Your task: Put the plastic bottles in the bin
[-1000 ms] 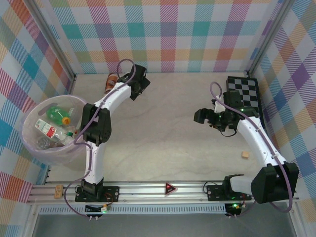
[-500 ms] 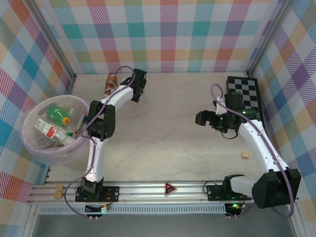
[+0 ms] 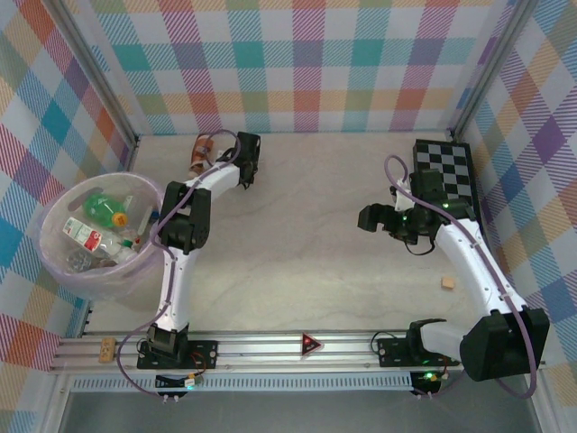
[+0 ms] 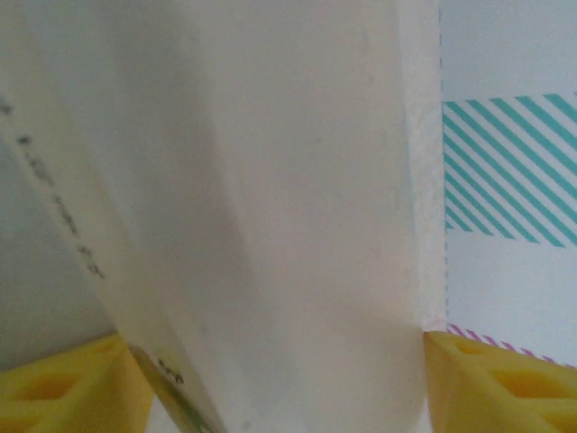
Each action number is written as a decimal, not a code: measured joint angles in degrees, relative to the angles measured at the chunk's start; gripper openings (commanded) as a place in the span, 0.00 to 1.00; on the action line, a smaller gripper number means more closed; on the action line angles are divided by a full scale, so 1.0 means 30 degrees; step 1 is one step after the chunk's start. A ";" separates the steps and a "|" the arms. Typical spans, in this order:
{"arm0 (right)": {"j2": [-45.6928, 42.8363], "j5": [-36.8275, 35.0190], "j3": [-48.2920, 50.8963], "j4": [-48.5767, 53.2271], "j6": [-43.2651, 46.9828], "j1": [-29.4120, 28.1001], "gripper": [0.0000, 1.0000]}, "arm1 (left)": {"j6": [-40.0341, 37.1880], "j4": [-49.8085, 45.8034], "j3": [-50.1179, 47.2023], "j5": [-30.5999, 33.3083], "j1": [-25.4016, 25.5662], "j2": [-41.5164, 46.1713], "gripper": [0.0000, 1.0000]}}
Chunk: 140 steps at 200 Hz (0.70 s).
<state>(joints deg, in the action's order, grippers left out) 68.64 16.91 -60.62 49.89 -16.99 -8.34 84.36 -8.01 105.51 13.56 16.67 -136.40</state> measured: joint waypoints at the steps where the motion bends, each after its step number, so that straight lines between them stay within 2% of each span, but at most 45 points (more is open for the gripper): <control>1: 0.0000 0.0000 0.0000 0.0000 0.0000 0.0000 0.97 | -0.0007 0.0109 -0.0036 -0.0007 0.0000 0.0000 0.60; 19: -0.0007 -0.0007 0.0000 0.0051 0.0058 0.0000 0.97 | 0.0131 0.0707 -0.0393 -0.0058 0.0000 0.0022 0.53; 79: 0.0000 0.0000 0.0000 0.0117 0.0117 0.0000 0.97 | -0.0583 0.1173 -0.1348 -0.0612 0.0226 0.0852 0.47; 140: 0.0007 0.0007 0.0000 0.0022 0.0109 0.0000 0.97 | -0.4255 0.0117 -0.1625 -0.1268 0.1683 0.2353 0.46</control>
<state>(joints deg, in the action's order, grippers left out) 68.66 16.93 -60.62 49.95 -16.67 -8.34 71.59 -7.66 100.64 9.76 21.71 -129.34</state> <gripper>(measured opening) 0.969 0.500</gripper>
